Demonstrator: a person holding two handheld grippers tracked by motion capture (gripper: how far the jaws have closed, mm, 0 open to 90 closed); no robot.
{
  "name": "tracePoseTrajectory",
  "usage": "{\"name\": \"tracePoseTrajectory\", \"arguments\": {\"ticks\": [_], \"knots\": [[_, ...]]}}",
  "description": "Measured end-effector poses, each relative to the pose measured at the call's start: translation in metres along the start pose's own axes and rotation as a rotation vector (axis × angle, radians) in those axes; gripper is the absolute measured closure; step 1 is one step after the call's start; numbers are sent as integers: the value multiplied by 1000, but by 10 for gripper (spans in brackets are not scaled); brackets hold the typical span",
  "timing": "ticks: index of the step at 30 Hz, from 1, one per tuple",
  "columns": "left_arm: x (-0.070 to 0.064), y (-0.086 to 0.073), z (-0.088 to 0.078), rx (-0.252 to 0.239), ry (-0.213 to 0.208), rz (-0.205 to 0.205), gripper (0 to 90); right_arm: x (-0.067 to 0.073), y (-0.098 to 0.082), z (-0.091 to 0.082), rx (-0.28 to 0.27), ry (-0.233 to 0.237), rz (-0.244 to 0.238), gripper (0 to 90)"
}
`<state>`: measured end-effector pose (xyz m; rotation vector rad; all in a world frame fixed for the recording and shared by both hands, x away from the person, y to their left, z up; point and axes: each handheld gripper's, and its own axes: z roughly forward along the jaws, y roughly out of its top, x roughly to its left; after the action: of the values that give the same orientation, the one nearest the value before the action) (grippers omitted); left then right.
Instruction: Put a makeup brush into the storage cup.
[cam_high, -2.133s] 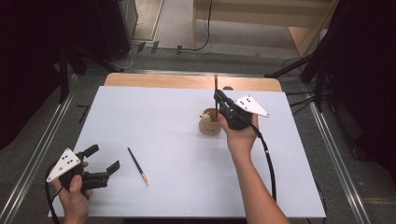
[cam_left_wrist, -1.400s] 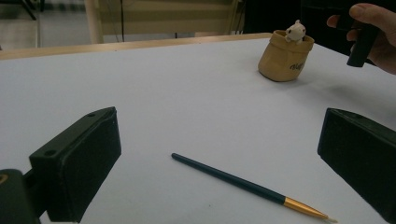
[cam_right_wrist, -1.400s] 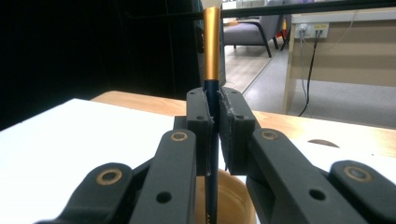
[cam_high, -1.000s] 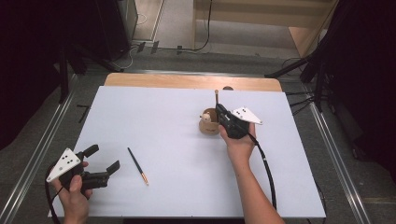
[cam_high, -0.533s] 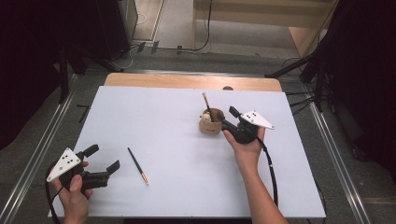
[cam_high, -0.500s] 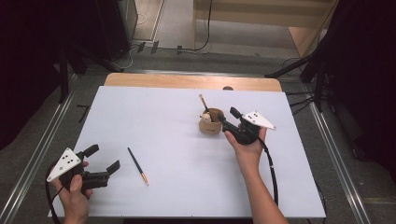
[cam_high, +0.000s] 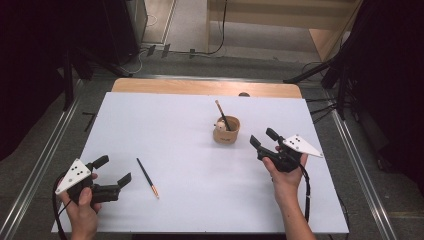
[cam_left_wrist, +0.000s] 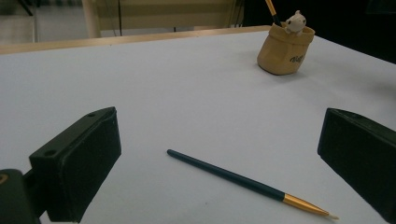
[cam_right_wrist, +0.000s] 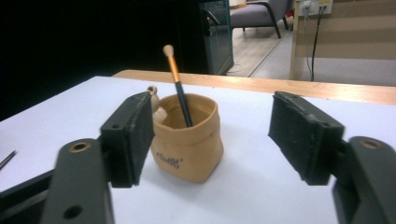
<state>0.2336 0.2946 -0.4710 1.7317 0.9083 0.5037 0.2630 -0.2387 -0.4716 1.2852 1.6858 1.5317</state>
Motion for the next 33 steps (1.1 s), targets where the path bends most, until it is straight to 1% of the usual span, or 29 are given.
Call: {"name": "tracePoseTrajectory", "arguments": {"ticks": [3, 5, 7, 10, 13, 17, 23, 26, 29, 32, 33], "knots": [[-1, 0, 1, 3, 0, -1, 3, -2, -4, -12, 13, 9, 0, 205], [-1, 0, 1, 6, -1, 0, 3, -2, -7, -19, 27, 5, -7, 151], [-1, -1, 2, 10, -2, 4, 3, -2, -9, -25, 37, 0, -26, 132], [-2, -1, 2, 10, -3, 3, 3, -3, -12, -34, 49, -2, -41, 50], [-3, -1, 2, 9, -3, 6, 3, -5, -16, -45, 48, 8, -41, 22], [-3, 0, 2, 11, -1, 7, 3, -8, -21, -56, 53, 9, -49, 1], [-3, 0, 1, 12, 0, 8, 3, -15, -32, -71, 50, -9, -34, 0], [-3, 0, 1, 6, 1, 3, 3, -18, -33, -76, 53, -17, -27, 0], [-2, 0, 0, 5, 3, 5, 3, -20, -34, -83, 44, -23, -32, 0], [-1, -1, 0, 6, 4, 0, 3, -21, -36, -90, 49, -31, -36, 0], [-1, -1, 0, 6, 4, 1, 3, -22, -37, -92, 51, -40, -42, 0]]}}
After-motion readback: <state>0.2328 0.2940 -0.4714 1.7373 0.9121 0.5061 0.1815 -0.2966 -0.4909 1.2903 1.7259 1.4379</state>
